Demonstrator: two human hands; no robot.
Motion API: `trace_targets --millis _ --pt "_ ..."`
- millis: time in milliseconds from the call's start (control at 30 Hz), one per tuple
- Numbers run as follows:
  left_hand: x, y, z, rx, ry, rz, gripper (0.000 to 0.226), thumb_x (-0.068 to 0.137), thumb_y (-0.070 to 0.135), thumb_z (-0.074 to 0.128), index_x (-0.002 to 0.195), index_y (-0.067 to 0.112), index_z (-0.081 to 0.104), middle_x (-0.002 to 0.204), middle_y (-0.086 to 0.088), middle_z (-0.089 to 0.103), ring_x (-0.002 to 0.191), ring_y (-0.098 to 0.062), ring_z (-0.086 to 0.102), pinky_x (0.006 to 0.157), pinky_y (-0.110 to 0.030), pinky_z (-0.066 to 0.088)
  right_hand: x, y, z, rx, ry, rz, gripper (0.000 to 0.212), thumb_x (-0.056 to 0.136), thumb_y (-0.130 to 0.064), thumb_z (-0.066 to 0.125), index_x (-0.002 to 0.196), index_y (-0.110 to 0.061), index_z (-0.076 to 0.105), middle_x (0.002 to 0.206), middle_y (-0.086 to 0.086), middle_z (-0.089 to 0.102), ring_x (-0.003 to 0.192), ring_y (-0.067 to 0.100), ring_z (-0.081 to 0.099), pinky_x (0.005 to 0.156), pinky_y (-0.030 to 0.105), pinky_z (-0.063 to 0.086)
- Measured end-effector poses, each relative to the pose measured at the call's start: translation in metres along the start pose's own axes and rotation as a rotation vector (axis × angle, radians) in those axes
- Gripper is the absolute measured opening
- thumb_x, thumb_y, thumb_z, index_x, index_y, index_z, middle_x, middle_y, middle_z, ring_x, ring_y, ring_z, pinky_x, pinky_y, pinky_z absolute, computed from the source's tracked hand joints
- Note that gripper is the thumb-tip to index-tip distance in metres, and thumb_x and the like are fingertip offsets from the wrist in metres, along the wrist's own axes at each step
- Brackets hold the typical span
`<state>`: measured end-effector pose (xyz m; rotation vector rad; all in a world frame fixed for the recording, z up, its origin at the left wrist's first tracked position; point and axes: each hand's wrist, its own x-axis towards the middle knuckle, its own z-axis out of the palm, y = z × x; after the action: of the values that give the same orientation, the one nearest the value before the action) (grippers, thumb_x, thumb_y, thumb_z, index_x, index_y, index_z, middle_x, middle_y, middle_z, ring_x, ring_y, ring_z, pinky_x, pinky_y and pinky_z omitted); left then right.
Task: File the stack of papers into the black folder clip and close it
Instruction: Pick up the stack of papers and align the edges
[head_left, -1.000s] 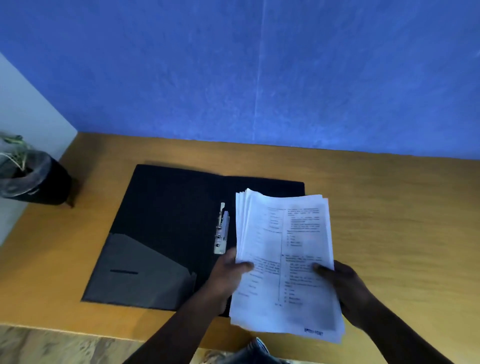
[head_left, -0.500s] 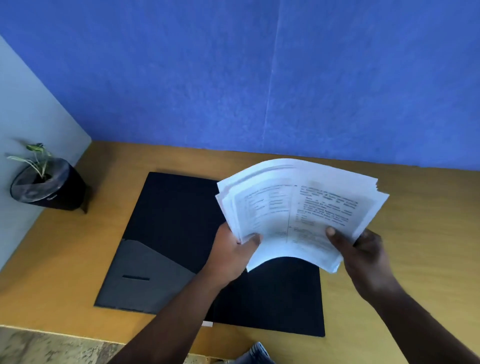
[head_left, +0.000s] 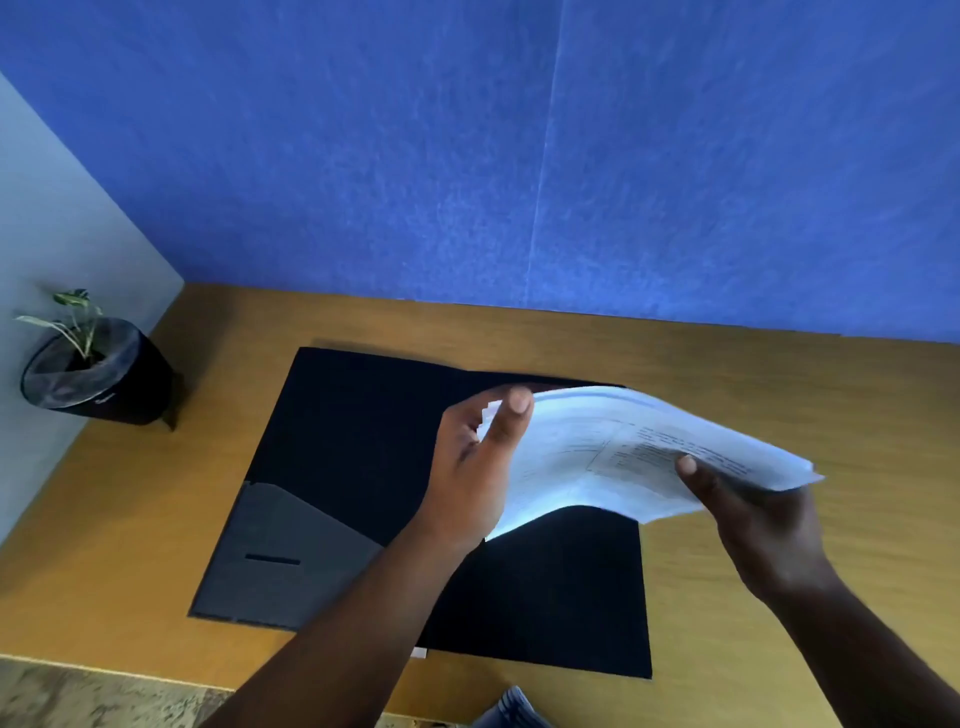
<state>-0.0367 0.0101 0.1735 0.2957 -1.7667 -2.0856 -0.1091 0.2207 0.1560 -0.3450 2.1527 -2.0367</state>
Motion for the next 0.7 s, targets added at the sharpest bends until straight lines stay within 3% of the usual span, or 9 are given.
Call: trace_targets --millis 67,133,233,367,433,467,533,633,700 --pt "0.001 0.006 0.006 0.013 0.034 0.040 0.073 0.081 0.070 0.057 0.055 0.005 0.039 0.056 -0.019 0.028 0.055 -0.036 0.030 0.058 -0.043 0.029 0.000 -0.005 0.003 0.031 0.032 -0.043 0.018 0.073 -0.015 0.067 0.086 -0.025 0.073 0.081 -0.023 0.075 0.079 -0.006 0.069 0.070 0.011 0.053" --pt "0.002 0.014 0.008 0.047 0.074 0.110 0.064 0.084 0.066 0.056 0.054 0.015 0.030 0.056 -0.013 0.021 0.054 -0.029 0.023 0.055 -0.037 0.023 0.001 -0.009 0.008 0.050 0.035 -0.081 0.020 0.075 -0.014 0.066 0.094 -0.021 0.071 0.088 -0.019 0.076 0.086 -0.001 0.070 0.075 0.016 0.056" --pt "0.002 0.020 0.006 0.035 0.115 0.157 0.069 0.081 0.072 0.053 0.058 0.013 0.025 0.062 -0.019 0.017 0.058 -0.037 0.018 0.058 -0.043 0.019 -0.001 -0.012 0.011 0.104 0.006 -0.077 0.022 0.075 -0.013 0.066 0.088 -0.027 0.077 0.090 -0.017 0.077 0.088 0.001 0.071 0.074 0.016 0.055" --pt "0.002 0.014 0.003 0.027 0.209 0.052 0.084 0.073 0.081 0.054 0.059 0.006 0.020 0.060 -0.026 0.016 0.054 -0.046 0.019 0.053 -0.052 0.018 -0.004 -0.012 0.011 0.144 -0.073 -0.043 0.031 0.074 -0.010 0.066 0.092 -0.031 0.078 0.096 -0.010 0.078 0.094 0.010 0.073 0.075 0.019 0.057" --pt "0.001 0.009 0.003 0.047 0.216 0.034 0.076 0.082 0.067 0.058 0.054 0.002 0.029 0.055 -0.028 0.024 0.052 -0.048 0.028 0.052 -0.050 0.023 -0.004 -0.012 0.010 0.153 -0.091 -0.043 0.034 0.072 -0.008 0.066 0.091 -0.034 0.078 0.093 -0.011 0.078 0.090 0.010 0.073 0.073 0.020 0.057" --pt "0.002 0.007 0.004 0.050 0.215 0.042 0.061 0.087 0.052 0.058 0.047 0.009 0.042 0.052 -0.024 0.035 0.051 -0.042 0.039 0.053 -0.041 0.029 -0.003 -0.012 0.010 0.144 -0.101 -0.052 0.035 0.072 -0.007 0.066 0.090 -0.034 0.078 0.091 -0.010 0.078 0.089 0.010 0.074 0.072 0.021 0.058" --pt "0.003 0.007 0.004 0.036 0.193 0.051 0.029 0.081 0.029 0.057 0.058 0.018 0.070 0.061 0.002 0.069 0.066 -0.020 0.066 0.066 -0.028 0.047 -0.001 -0.011 0.008 0.114 -0.106 -0.063 0.032 0.073 -0.006 0.066 0.089 -0.030 0.078 0.090 -0.008 0.079 0.087 0.012 0.074 0.070 0.023 0.058" --pt "0.004 0.003 -0.001 0.018 0.162 0.065 0.030 0.074 0.028 0.051 0.079 0.018 0.078 0.082 -0.011 0.077 0.085 -0.035 0.070 0.081 -0.049 0.052 0.000 -0.005 0.003 0.126 -0.102 -0.032 0.029 0.074 -0.006 0.066 0.089 -0.027 0.078 0.091 -0.004 0.079 0.088 0.015 0.074 0.071 0.025 0.058" --pt "0.003 0.002 -0.003 0.003 0.133 0.063 0.034 0.079 0.032 0.053 0.089 0.008 0.076 0.086 -0.019 0.077 0.086 -0.036 0.073 0.083 -0.051 0.054 -0.001 0.000 0.002 0.144 -0.110 0.009 0.028 0.073 -0.007 0.066 0.088 -0.028 0.078 0.092 -0.003 0.079 0.089 0.016 0.074 0.072 0.024 0.058"
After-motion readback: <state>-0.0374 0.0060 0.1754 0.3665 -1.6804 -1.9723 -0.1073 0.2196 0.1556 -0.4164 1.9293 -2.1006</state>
